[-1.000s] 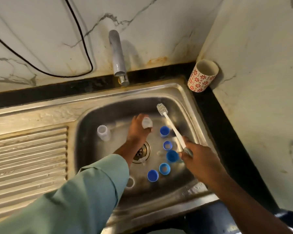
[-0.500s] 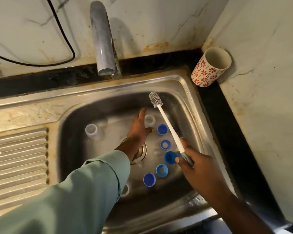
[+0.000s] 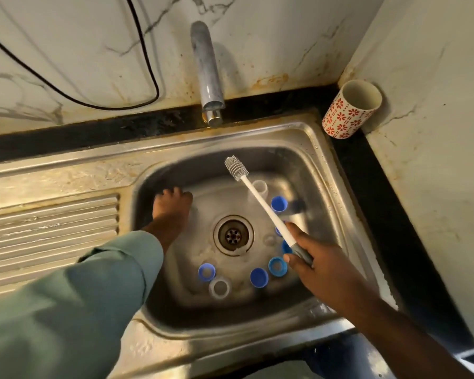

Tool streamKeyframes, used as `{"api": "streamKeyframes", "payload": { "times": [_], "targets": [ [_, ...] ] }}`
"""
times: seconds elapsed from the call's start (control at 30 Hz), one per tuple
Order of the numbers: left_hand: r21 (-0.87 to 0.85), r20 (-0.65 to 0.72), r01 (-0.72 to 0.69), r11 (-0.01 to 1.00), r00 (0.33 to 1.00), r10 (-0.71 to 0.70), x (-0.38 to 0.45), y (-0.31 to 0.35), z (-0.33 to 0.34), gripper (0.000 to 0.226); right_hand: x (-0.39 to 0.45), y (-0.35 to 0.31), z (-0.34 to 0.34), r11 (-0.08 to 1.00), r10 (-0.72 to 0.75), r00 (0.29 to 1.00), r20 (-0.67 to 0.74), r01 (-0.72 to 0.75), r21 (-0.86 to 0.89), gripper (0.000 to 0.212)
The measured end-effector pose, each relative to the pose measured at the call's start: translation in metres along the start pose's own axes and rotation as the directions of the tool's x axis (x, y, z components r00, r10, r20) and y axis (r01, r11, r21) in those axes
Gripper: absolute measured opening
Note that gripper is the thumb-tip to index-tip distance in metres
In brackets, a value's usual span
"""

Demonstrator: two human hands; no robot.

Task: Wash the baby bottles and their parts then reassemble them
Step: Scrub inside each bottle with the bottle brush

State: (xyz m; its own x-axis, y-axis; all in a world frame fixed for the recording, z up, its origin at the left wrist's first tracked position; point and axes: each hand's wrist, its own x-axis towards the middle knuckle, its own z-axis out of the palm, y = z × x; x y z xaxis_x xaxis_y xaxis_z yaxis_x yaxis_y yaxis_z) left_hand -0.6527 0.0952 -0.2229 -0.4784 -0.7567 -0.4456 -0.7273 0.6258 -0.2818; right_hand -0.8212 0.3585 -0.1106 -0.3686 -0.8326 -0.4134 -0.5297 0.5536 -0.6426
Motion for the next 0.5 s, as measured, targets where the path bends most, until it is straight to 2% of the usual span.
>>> {"api": "streamKeyframes", "payload": {
  "times": [0.07,0.1,0.13,0.17,0.2,0.23,0.27,0.3,0.37,0.4,0.5],
  "targets": [
    [-0.209,0.001,0.070,0.975,0.997,-0.071,-0.012,-0.005,-0.001,0.047,-0.005,-0.005,0.002,0.999,-0.031,0.999,0.024,0.032,-0.008,0.060],
    [-0.395,-0.009,0.142,0.908,0.987,-0.158,-0.017,-0.006,-0.003,0.048,-0.008,-0.006,0.003,0.999,-0.046,0.998,0.039,0.046,-0.019,0.059],
    [-0.636,0.015,0.227,0.737,0.959,-0.283,-0.024,-0.007,-0.005,0.051,-0.012,-0.008,0.002,0.998,-0.062,0.997,0.047,0.064,-0.030,0.059],
    [-0.856,0.105,0.286,0.431,0.912,-0.397,-0.031,-0.009,-0.009,0.057,-0.016,-0.009,0.001,0.996,-0.078,0.996,0.053,0.080,-0.045,0.058],
    [-0.957,0.258,0.289,0.014,0.872,-0.416,-0.041,-0.010,-0.014,0.066,-0.021,-0.009,-0.001,0.993,-0.092,0.994,0.059,0.095,-0.063,0.058],
    [-0.878,0.396,0.252,-0.406,0.861,-0.321,-0.049,-0.010,-0.019,0.073,-0.026,-0.009,-0.005,0.990,-0.102,0.992,0.070,0.108,-0.086,0.057],
    [-0.683,0.460,0.239,-0.690,0.875,-0.152,-0.057,-0.011,-0.022,0.072,-0.030,-0.009,-0.010,0.986,-0.115,0.990,0.084,0.125,-0.113,0.058],
    [-0.514,0.441,0.214,-0.831,0.897,-0.042,-0.068,-0.013,-0.029,0.058,-0.036,-0.010,-0.015,0.978,-0.136,0.985,0.106,0.150,-0.143,0.059],
    [-0.358,0.345,0.145,-0.922,0.939,0.014,-0.091,-0.016,-0.044,0.024,-0.047,-0.013,-0.026,0.952,-0.173,0.974,0.148,0.204,-0.229,0.060],
    [-0.333,0.310,0.111,-0.936,0.951,0.003,-0.101,-0.017,-0.050,0.020,-0.051,-0.014,-0.032,0.930,-0.190,0.969,0.156,0.228,-0.289,0.060],
    [-0.346,0.262,0.007,-0.938,0.961,-0.089,-0.117,-0.025,-0.056,0.057,-0.063,-0.018,-0.047,0.816,-0.240,0.957,0.164,0.290,-0.500,0.063]
  ]
}}
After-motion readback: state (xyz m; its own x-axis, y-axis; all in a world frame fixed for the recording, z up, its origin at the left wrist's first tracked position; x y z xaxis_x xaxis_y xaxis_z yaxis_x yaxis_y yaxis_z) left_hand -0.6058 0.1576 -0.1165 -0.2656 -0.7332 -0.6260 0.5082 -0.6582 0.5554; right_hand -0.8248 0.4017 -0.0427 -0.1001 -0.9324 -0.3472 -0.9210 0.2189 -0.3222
